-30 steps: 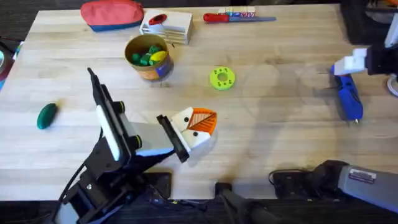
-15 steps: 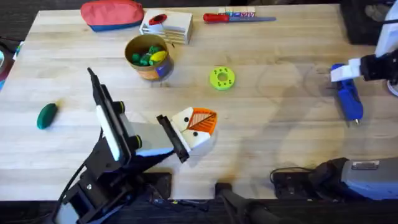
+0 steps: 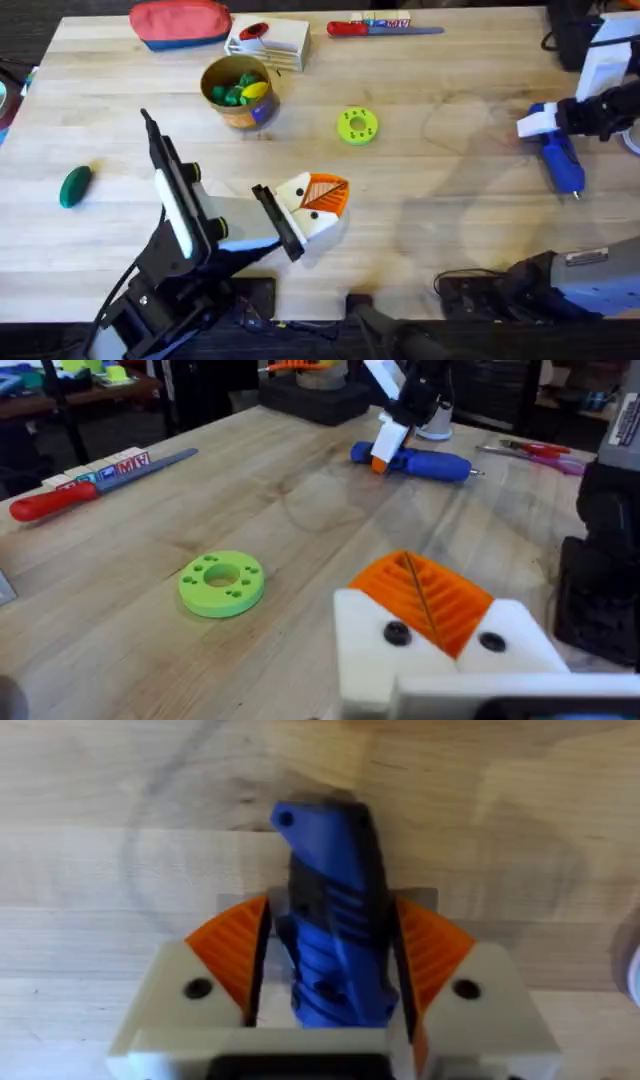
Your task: Pick up the gripper from the table and insert it into the empty holder that is missing its gripper. Then pick up a screw, insert it into the mounting hole, and use the screwdriver to tighten it. Finally, clean up the table by picking up the vegetable and placing it into the bucket.
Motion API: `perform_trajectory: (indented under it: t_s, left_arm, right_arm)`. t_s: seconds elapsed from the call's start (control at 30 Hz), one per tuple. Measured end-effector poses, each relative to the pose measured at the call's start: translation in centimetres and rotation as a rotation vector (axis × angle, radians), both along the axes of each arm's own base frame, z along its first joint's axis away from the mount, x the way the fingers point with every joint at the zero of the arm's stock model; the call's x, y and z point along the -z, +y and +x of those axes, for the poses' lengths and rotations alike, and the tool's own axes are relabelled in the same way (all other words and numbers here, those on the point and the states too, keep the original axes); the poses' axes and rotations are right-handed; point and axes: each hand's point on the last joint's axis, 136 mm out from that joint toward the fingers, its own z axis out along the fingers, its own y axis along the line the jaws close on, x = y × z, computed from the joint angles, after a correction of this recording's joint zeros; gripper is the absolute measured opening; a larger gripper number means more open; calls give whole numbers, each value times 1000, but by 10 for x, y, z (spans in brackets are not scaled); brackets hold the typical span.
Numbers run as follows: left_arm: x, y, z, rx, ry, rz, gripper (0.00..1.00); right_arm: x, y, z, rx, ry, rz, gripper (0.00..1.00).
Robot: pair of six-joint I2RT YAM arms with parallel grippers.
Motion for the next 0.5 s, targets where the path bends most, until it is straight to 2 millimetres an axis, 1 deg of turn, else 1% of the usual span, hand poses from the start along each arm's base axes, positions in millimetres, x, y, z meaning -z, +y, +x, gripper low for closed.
perform_trajectory:
  t_s: [0.1,0.13,0.17,0.2,0.27,0.3,0.33,0.5]
  left_arm:
    - [0,0,0,0,0,0,5]
    - [0,0,0,0,0,0,5]
    - [0,0,0,0,0,0,5]
    - [0,0,0,0,0,0,5]
    - [0,0,0,0,0,0,5]
    - [0,0,0,0,0,0,5]
    - [0,0,0,0,0,0,5]
    - [0,0,0,0,0,0,5]
  right_arm:
    - [1,1,0,-1,1,9,670]
    - [2,2,0,-3,1,14,604]
    - [1,3,0,-7,0,13,510]
    - [1,2,1,-9,-3,11,377]
    - [1,-1,2,-12,-5,-5,149]
    - [1,-2,2,-8,-7,-8,52]
    - [1,-2,2,-4,-8,-7,19]
    - [0,-3,2,-4,-4,-11,16]
